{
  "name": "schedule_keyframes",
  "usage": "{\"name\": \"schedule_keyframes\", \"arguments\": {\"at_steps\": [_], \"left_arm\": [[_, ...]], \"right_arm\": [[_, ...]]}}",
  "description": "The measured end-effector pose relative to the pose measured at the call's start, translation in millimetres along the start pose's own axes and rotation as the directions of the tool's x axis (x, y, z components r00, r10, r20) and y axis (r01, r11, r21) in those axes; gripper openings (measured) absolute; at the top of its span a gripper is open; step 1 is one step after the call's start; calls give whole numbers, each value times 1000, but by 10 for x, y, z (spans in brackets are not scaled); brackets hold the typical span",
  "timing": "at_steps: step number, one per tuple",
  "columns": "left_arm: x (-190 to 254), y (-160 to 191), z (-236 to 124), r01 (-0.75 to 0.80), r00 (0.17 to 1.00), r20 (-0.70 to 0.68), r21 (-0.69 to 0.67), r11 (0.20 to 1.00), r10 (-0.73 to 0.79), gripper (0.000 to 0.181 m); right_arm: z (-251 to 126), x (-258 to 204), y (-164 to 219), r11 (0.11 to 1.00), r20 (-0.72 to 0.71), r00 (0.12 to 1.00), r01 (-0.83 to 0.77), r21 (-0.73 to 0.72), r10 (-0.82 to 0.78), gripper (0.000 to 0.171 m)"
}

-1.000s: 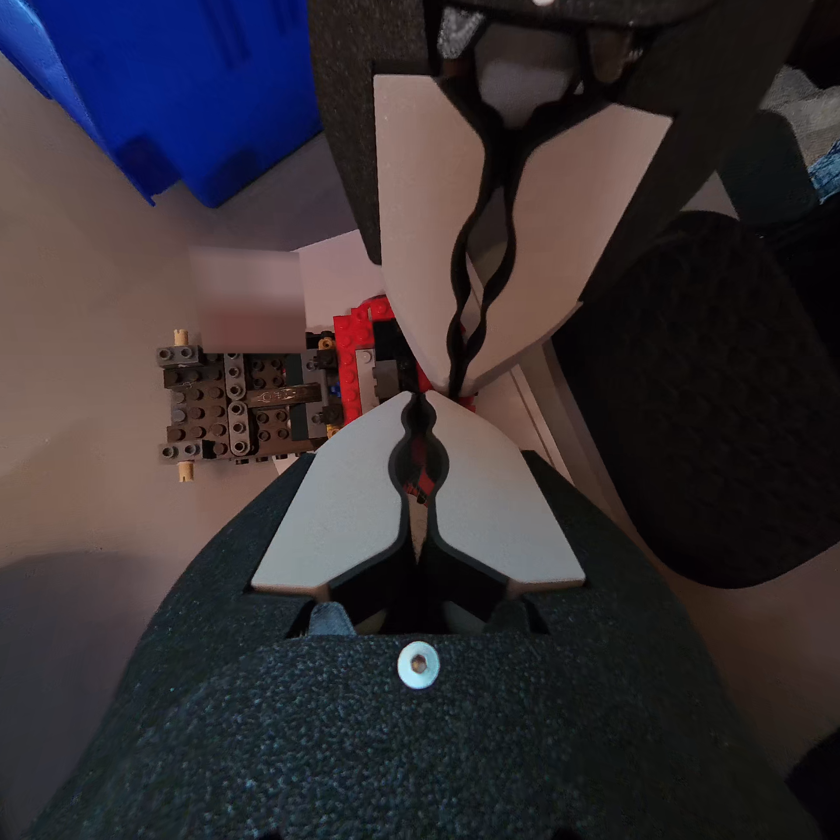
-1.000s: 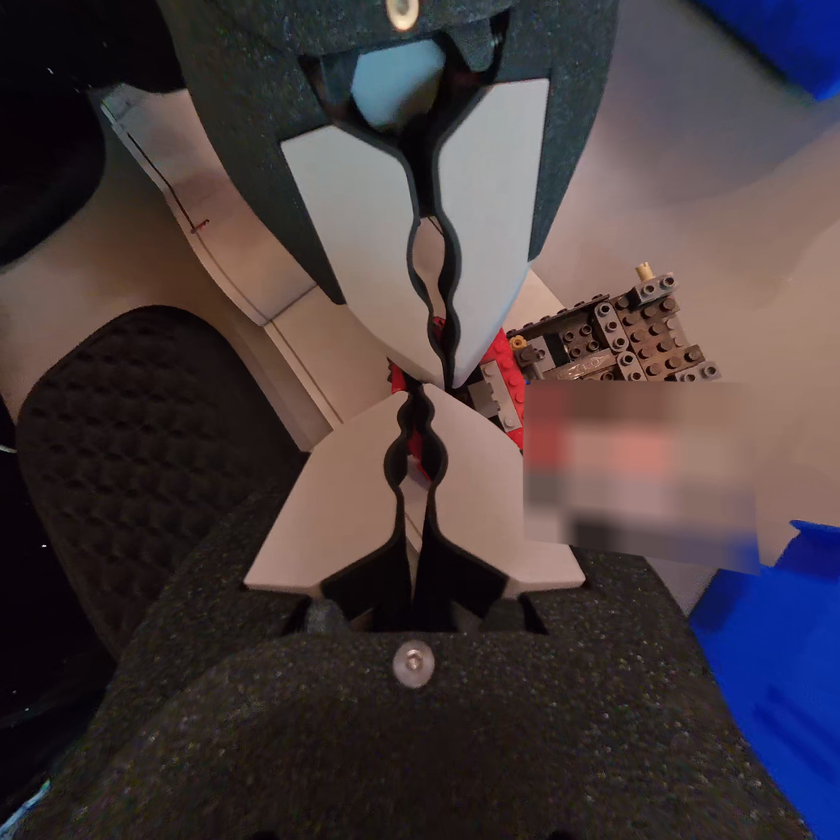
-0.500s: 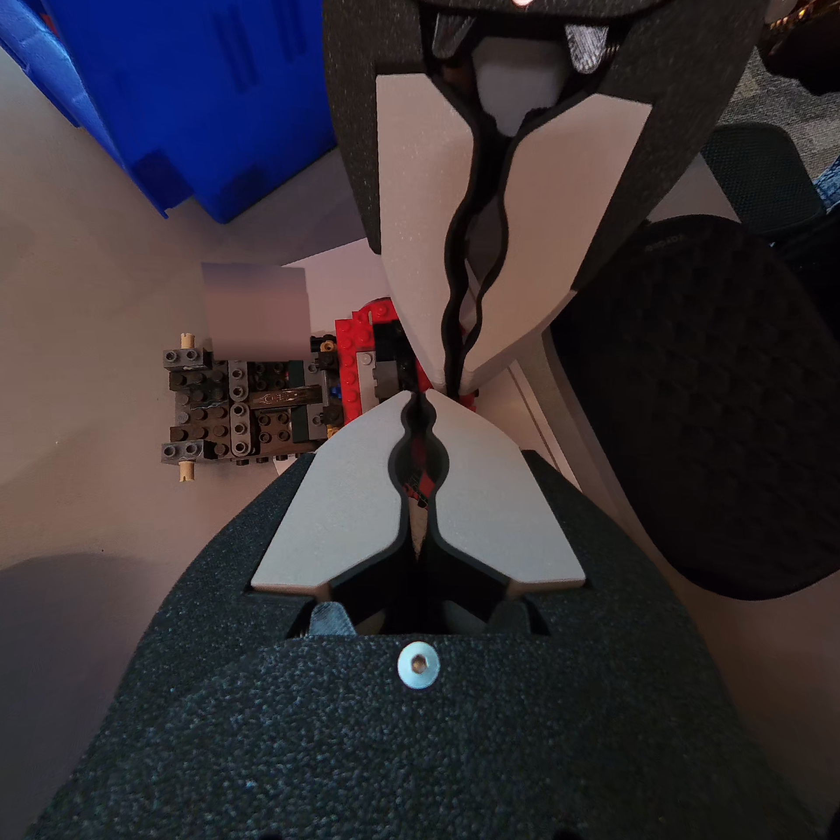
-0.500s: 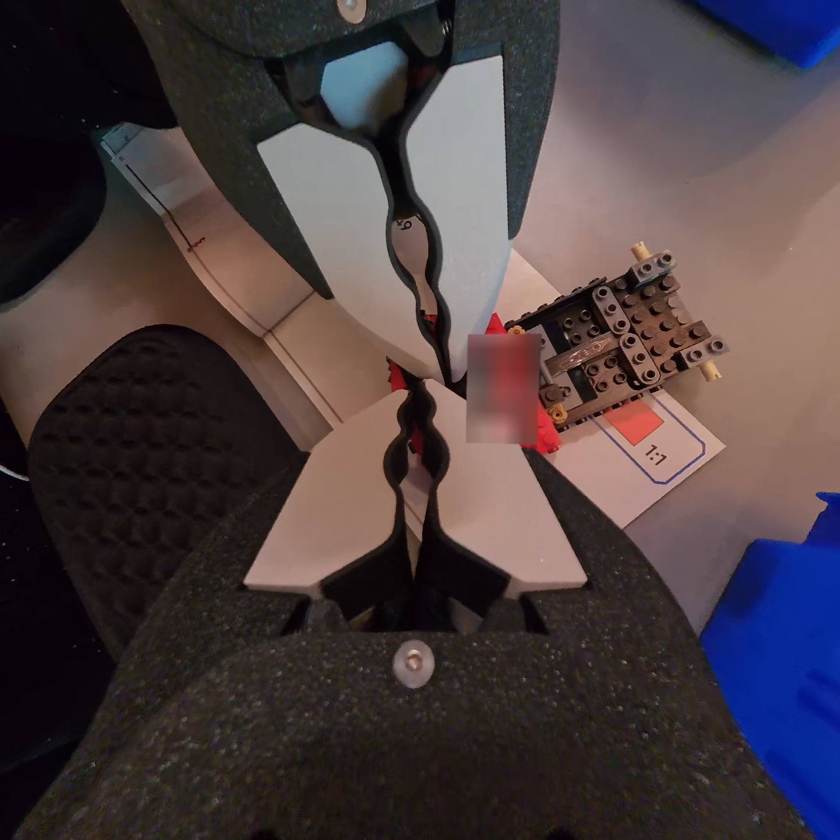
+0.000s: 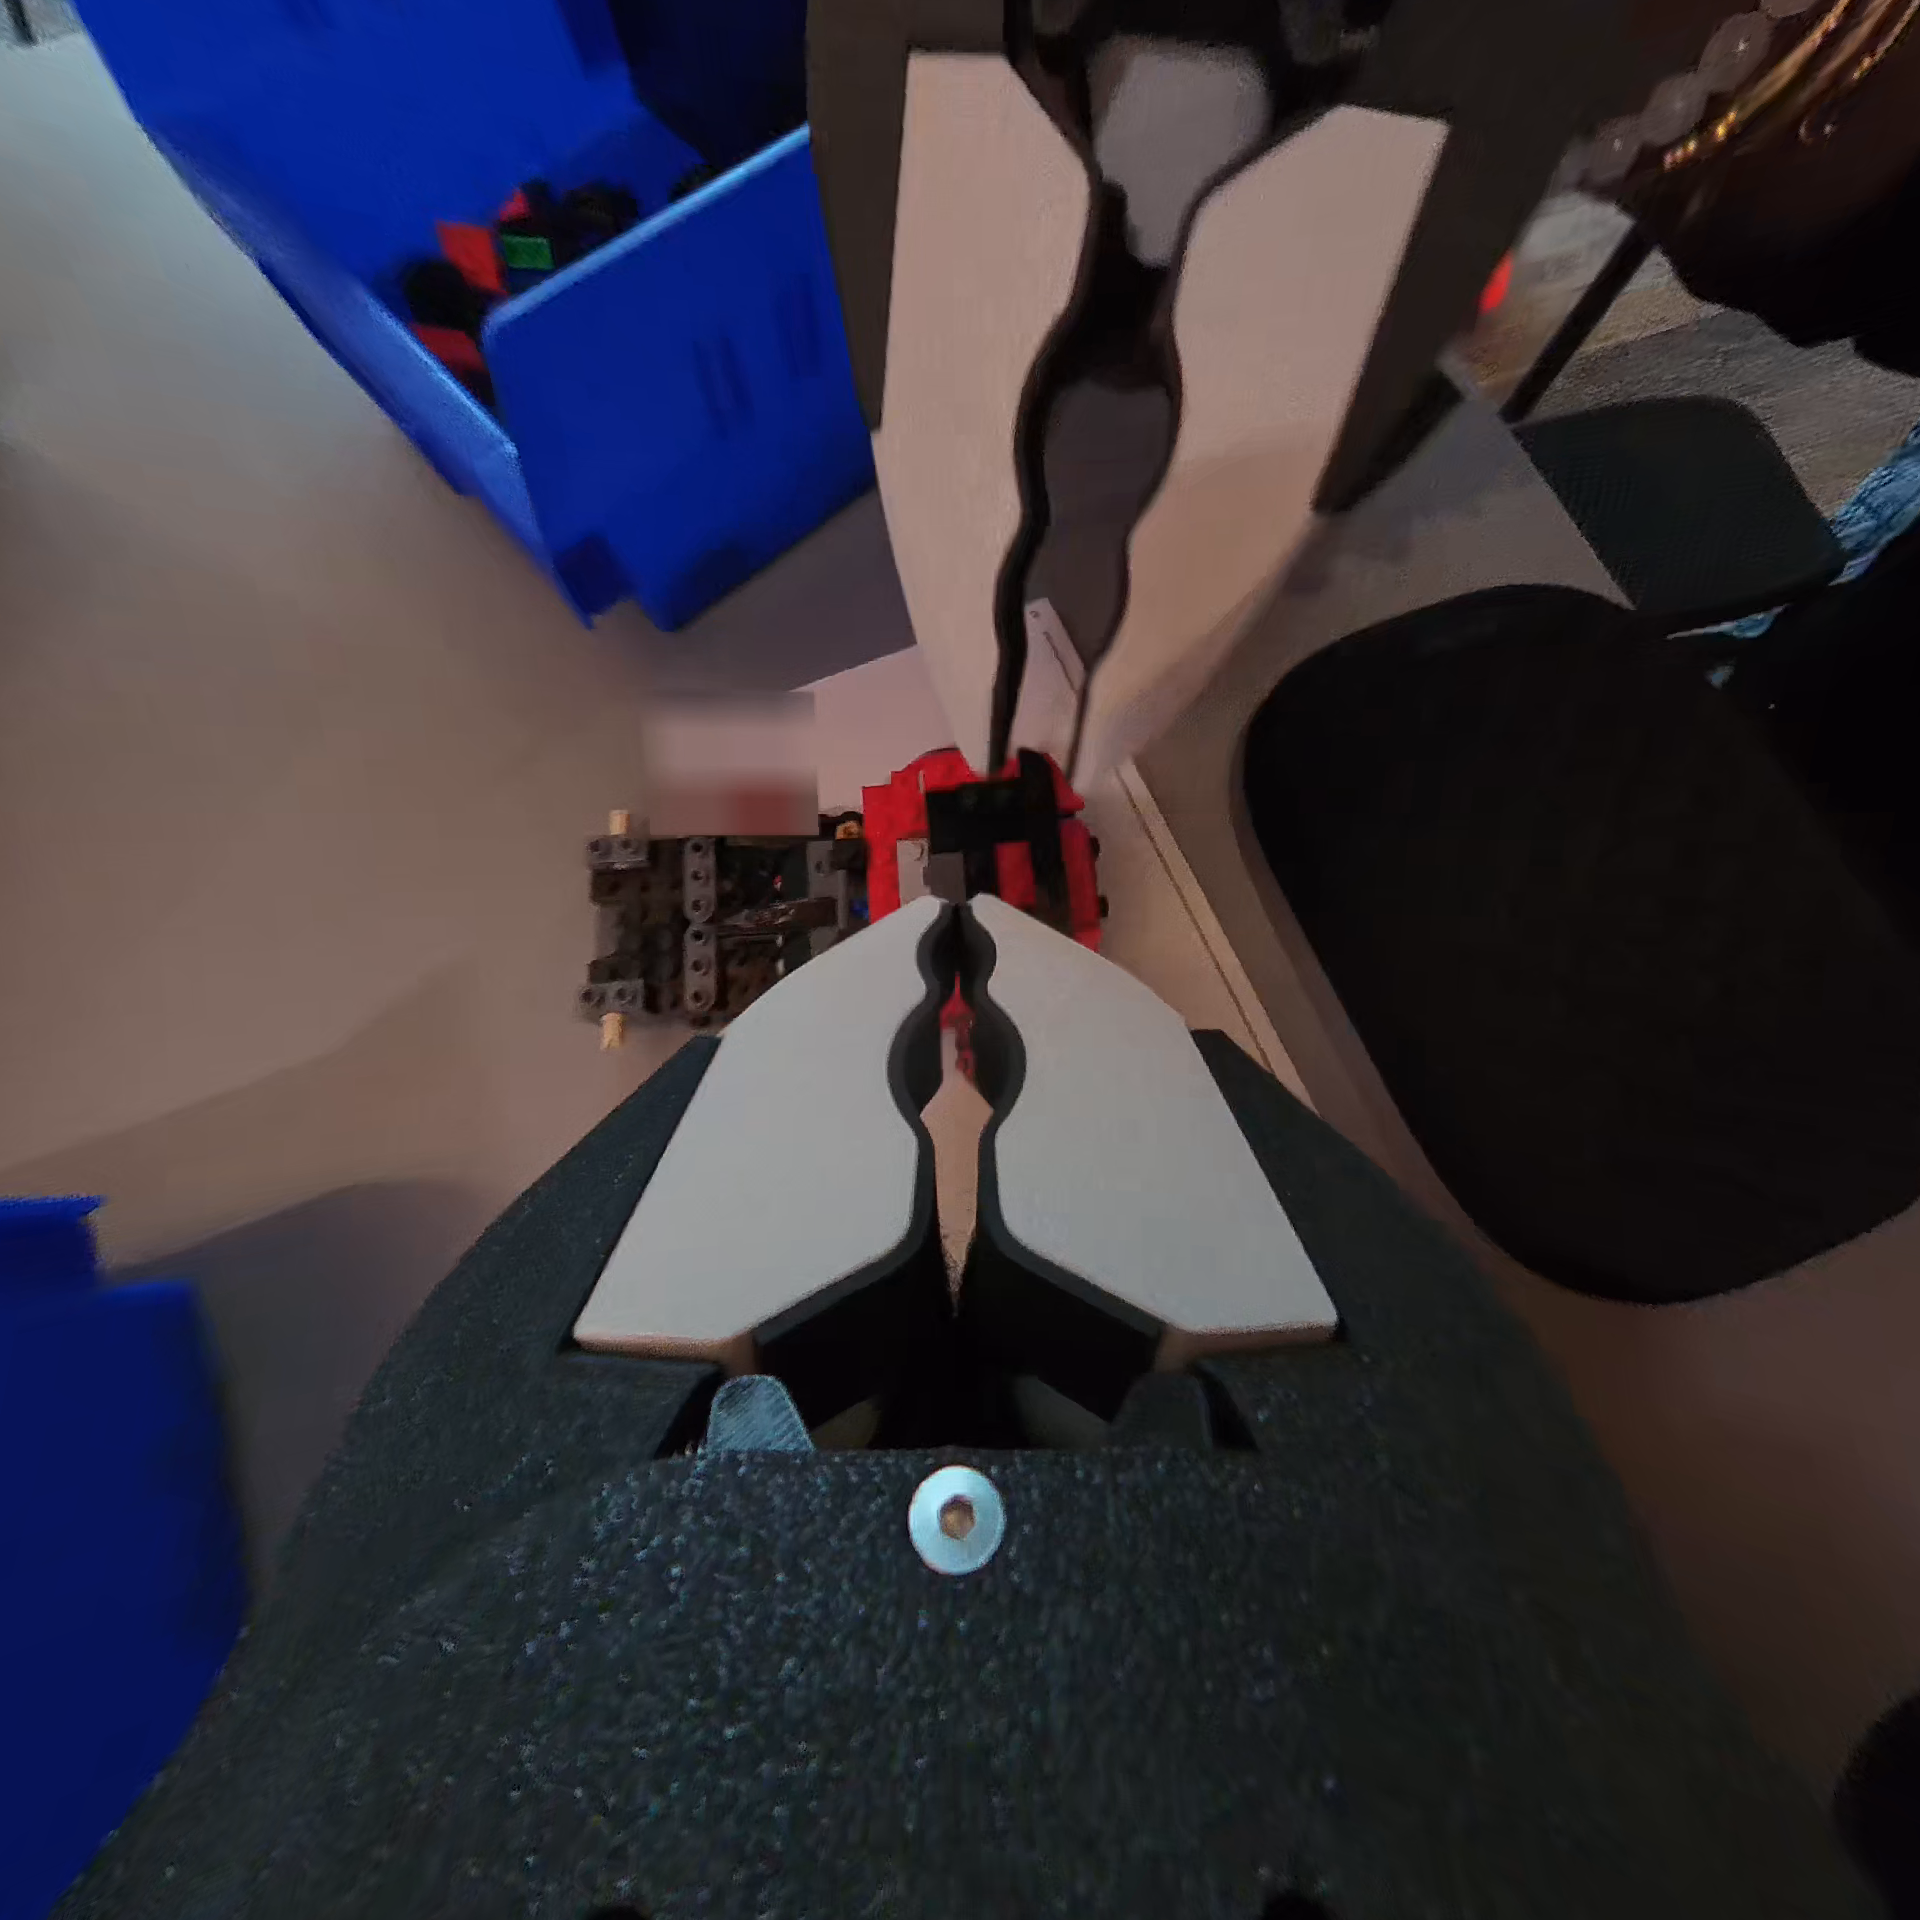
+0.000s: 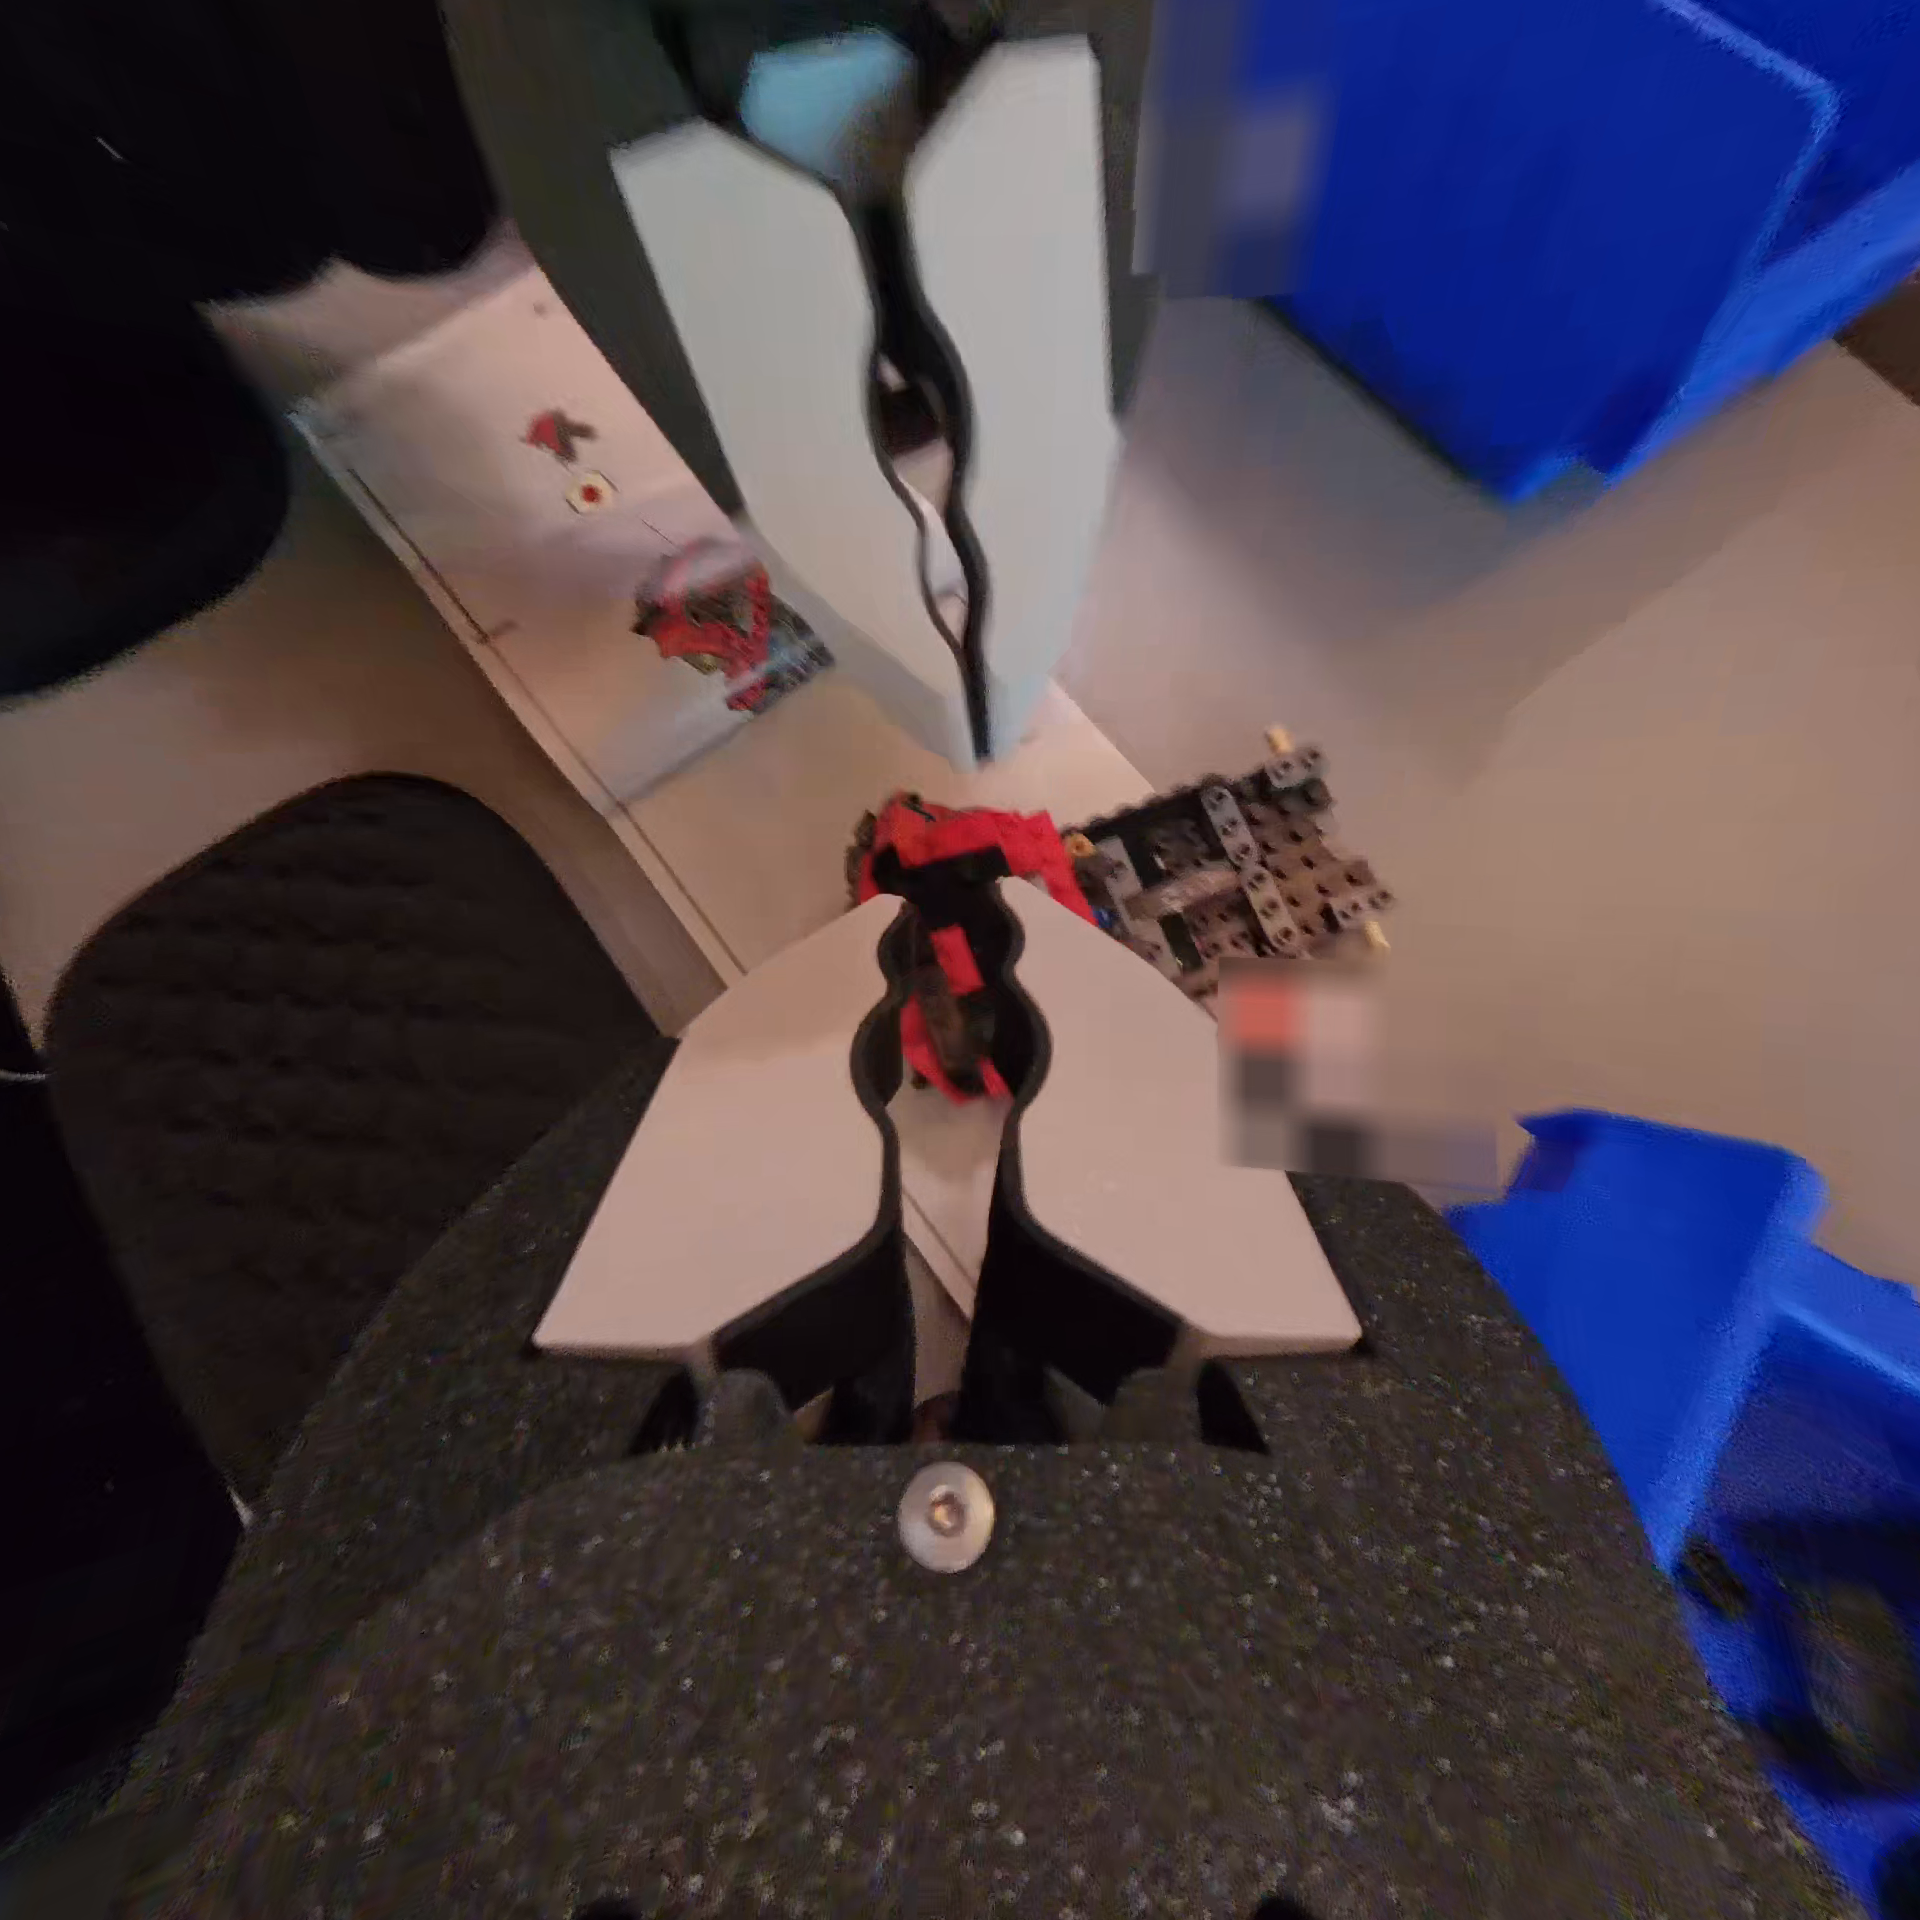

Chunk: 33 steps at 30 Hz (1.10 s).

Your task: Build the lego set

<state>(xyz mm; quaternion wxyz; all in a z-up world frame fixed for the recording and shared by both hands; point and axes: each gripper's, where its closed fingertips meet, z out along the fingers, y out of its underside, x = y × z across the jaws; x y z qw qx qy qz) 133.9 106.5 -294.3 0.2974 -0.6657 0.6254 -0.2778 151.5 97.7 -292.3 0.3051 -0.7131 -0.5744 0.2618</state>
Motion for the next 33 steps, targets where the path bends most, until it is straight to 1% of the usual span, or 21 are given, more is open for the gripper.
{"name": "schedule_keyframes", "arguments": {"at_steps": [2,4,7,10,13,18,26,33], "left_arm": [[12,32,-107,-16,1000,26,-8,1000,17,0],[56,98,-121,-22,999,44,-13,1000,23,0],[134,207,-5,-49,996,72,-18,999,50,0],[154,220,130,-53,994,96,-1,999,53,0],[156,175,209,-46,995,85,20,999,44,0],[176,163,342,-49,997,56,-9,999,50,0],[187,171,347,-44,998,47,-35,998,45,0],[192,179,351,-14,999,28,-88,996,17,0]], "right_arm": [[-15,2,81,999,-7,1000,5,-44,-5,9],[37,-21,166,997,-5,1000,13,-74,-14,5],[147,-24,244,996,-18,1000,2,-84,-3,1],[226,-57,261,997,6,1000,-23,-74,23,0],[244,-47,286,996,1,1000,-26,-86,27,0],[263,-53,283,997,16,999,-36,-75,37,0],[272,-69,293,997,26,999,-32,-77,34,0],[272,-70,305,988,-13,1000,-7,-152,5,0]]}}
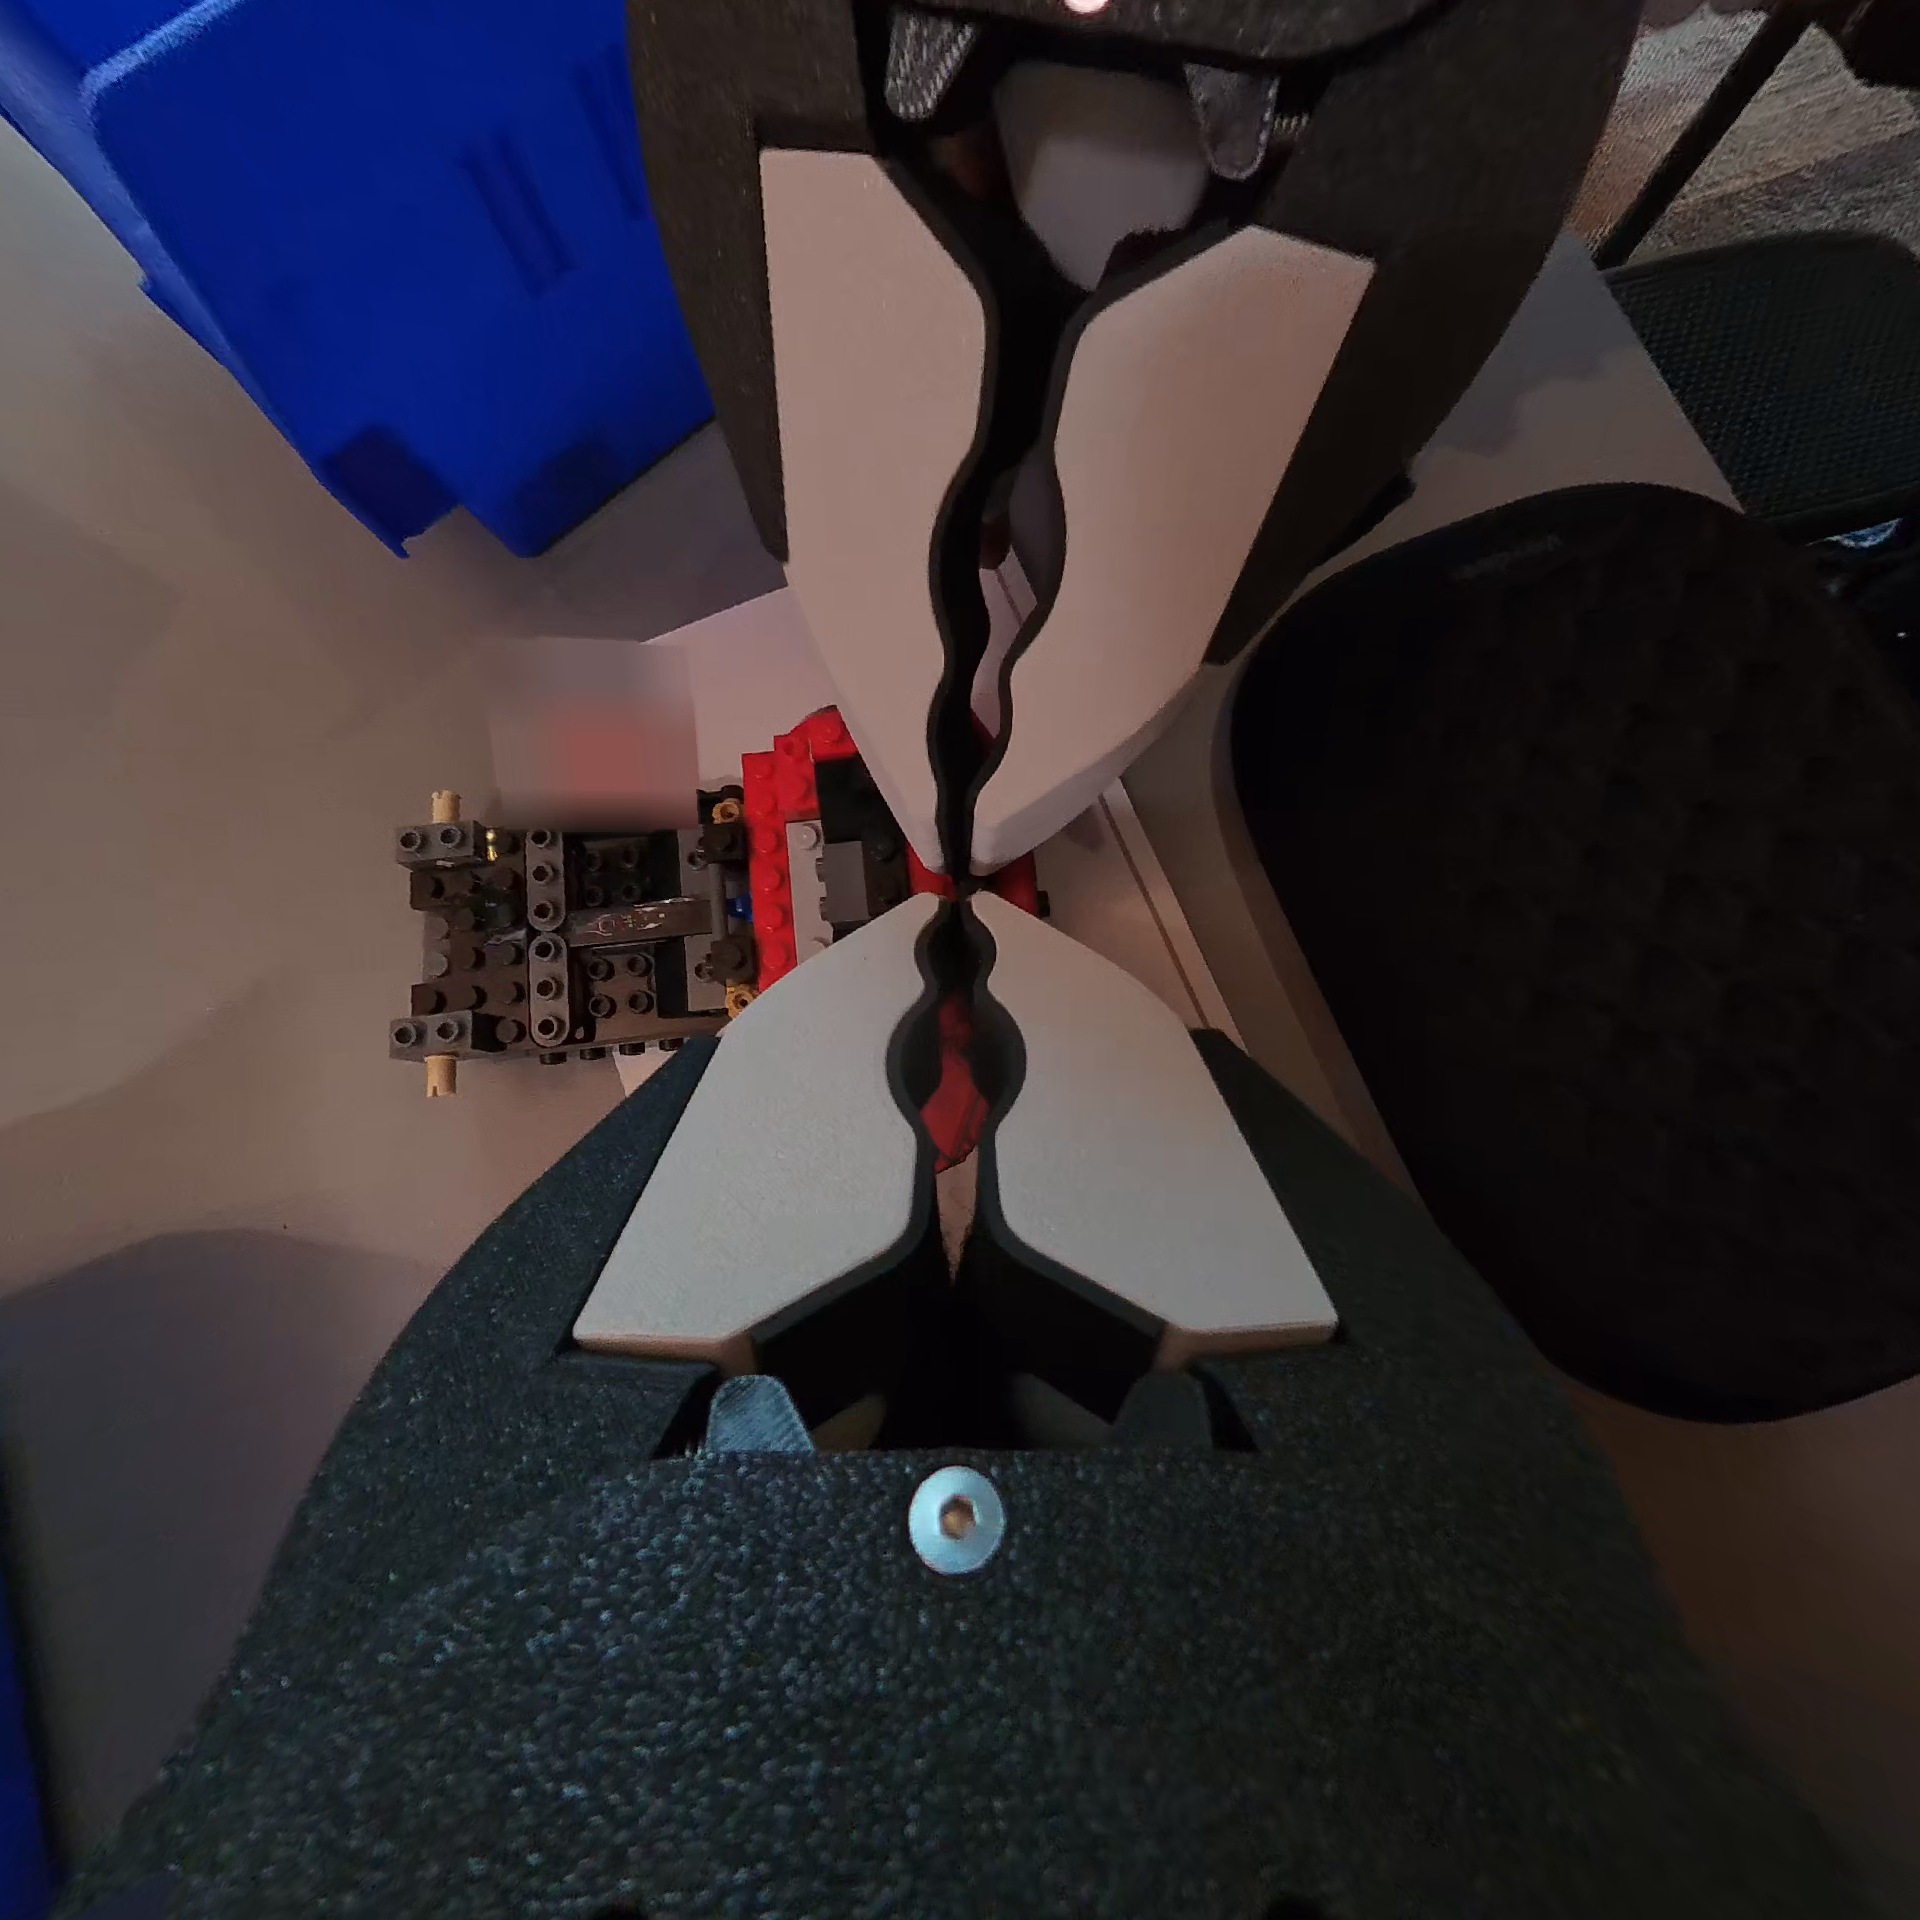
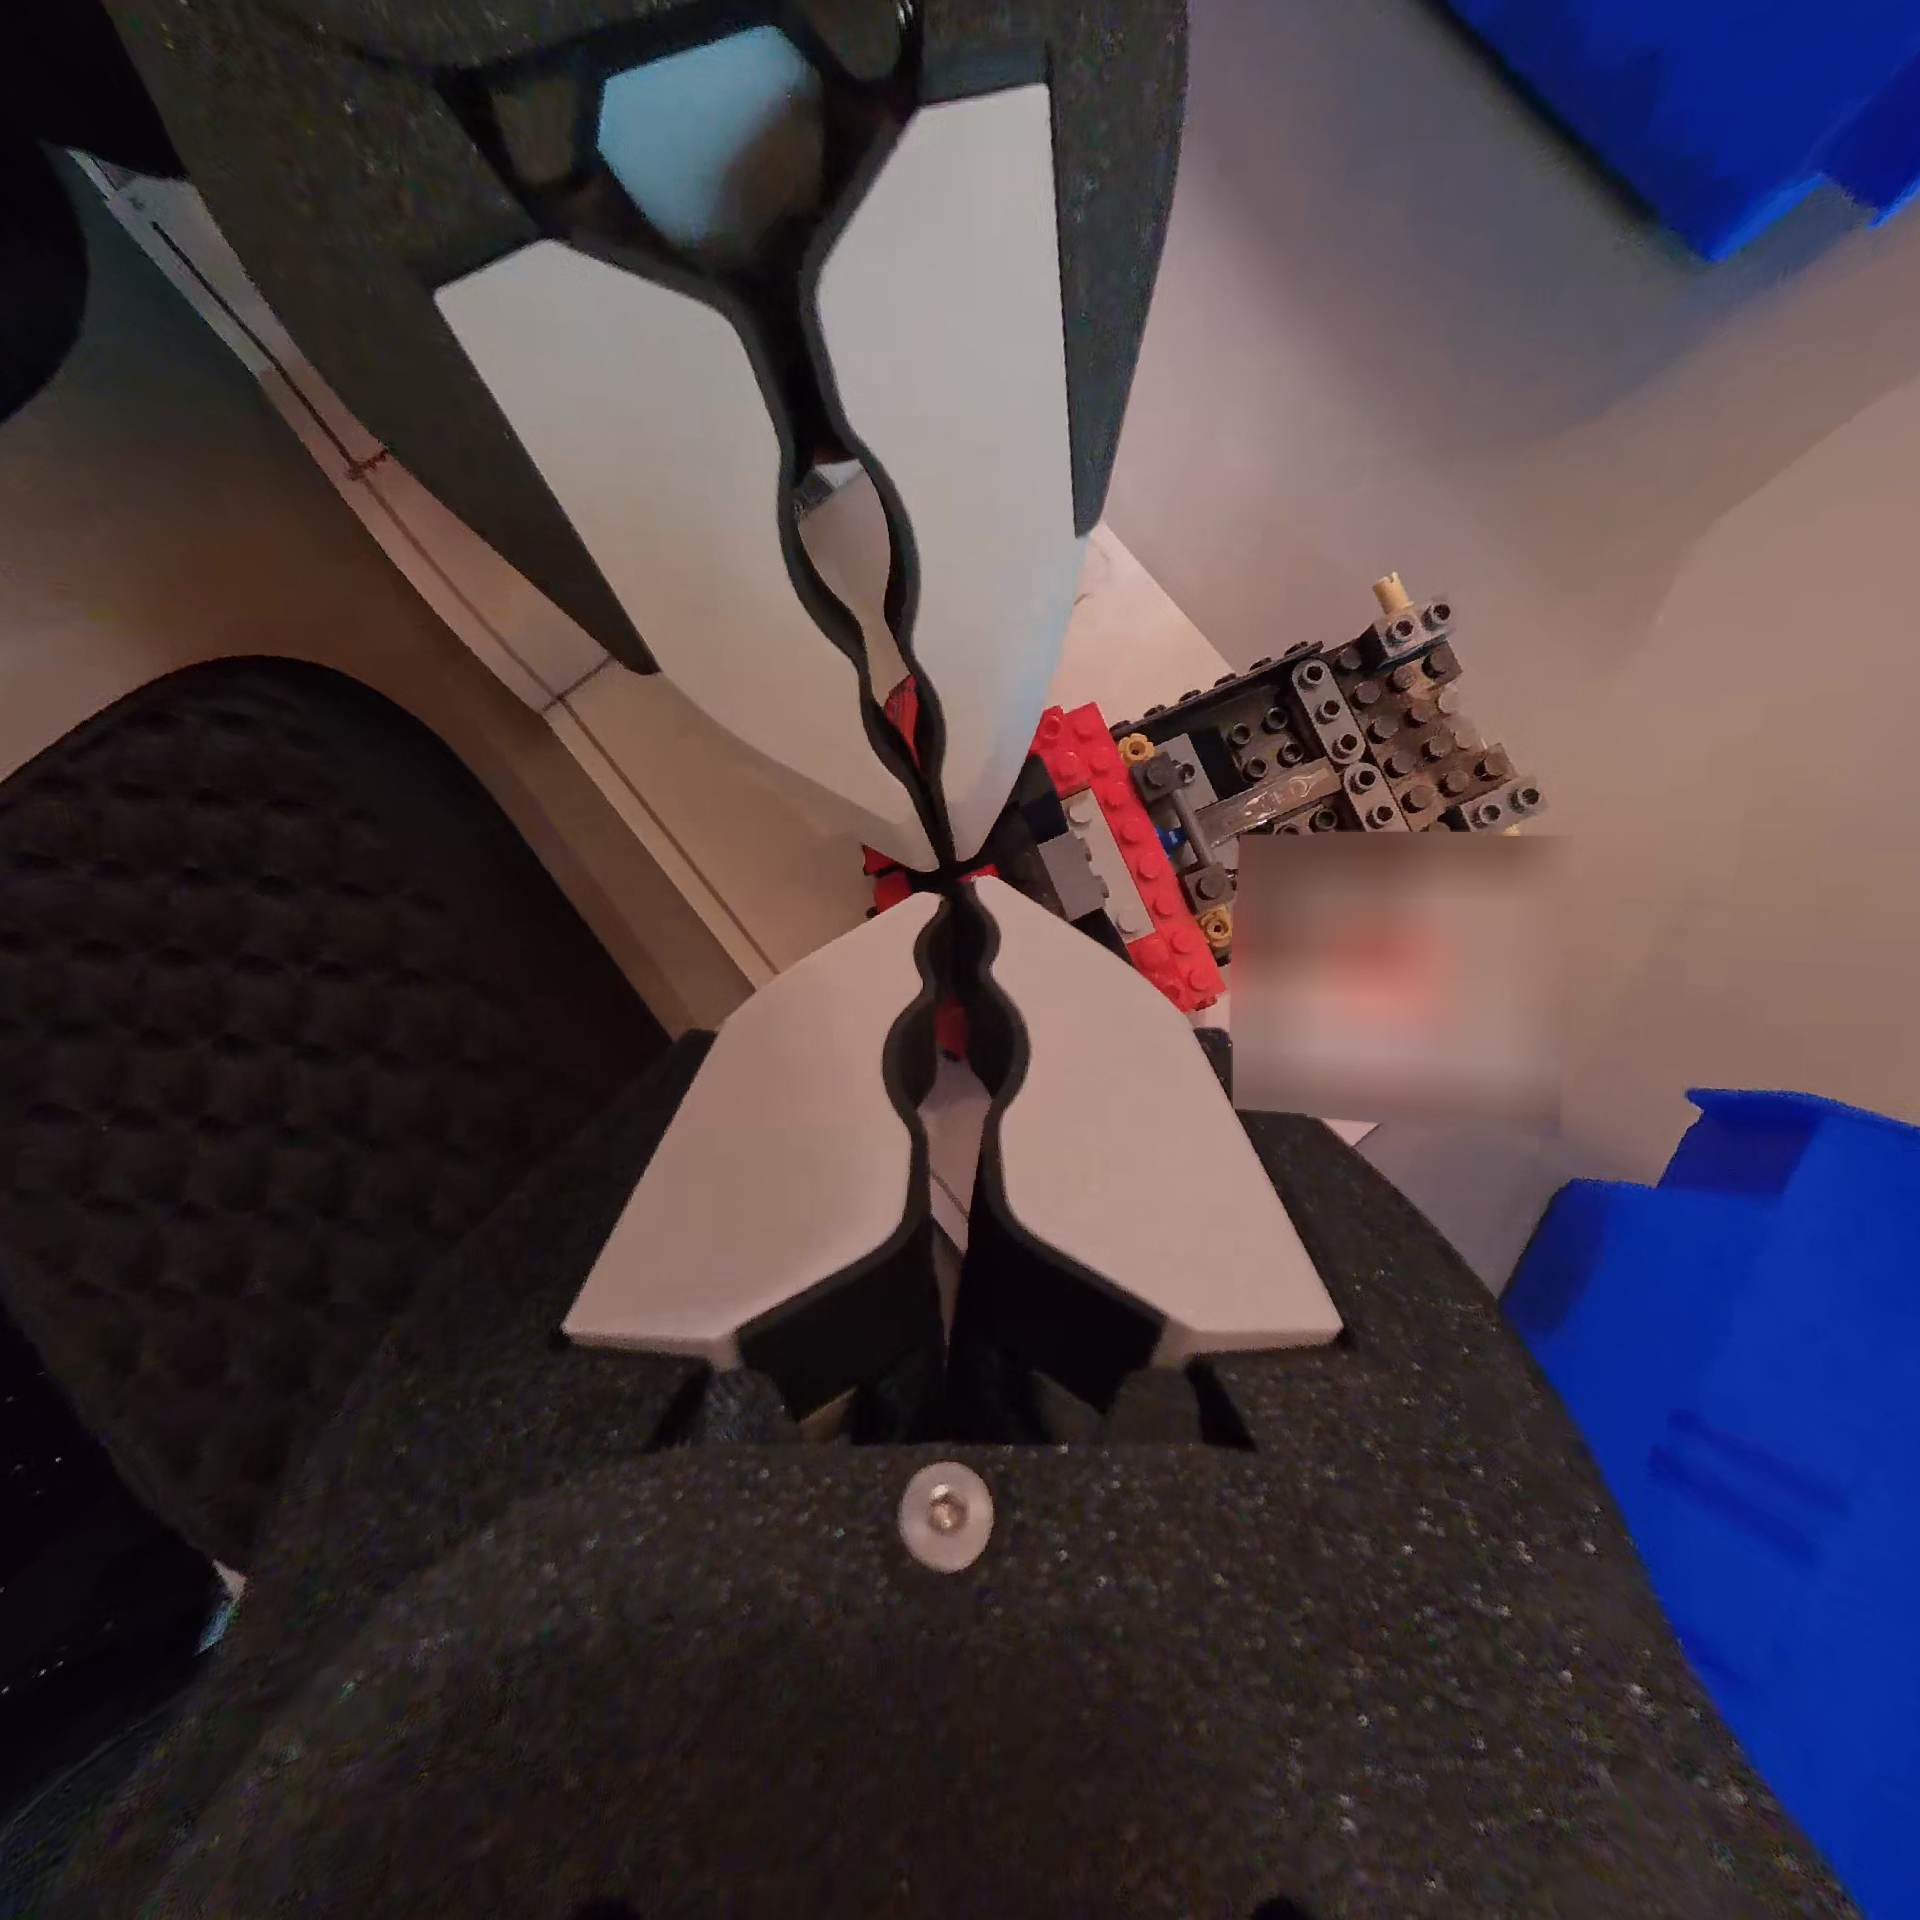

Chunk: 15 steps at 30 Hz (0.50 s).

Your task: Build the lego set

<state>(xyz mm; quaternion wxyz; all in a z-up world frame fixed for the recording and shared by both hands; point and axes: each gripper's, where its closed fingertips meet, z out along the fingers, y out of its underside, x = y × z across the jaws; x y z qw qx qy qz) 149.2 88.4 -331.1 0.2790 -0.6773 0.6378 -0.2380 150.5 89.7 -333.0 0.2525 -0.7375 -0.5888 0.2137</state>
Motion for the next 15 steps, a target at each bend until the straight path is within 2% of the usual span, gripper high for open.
{"name": "schedule_keyframes", "arguments": {"at_steps": [6,15], "left_arm": [[45,-10,36,-20,1000,-19,-23,1000,19,0],[39,-7,38,90,991,-99,0,996,-90,0]], "right_arm": [[6,-13,33,999,24,999,-22,-48,23,0],[6,-12,41,992,76,995,-50,-116,60,1]]}}
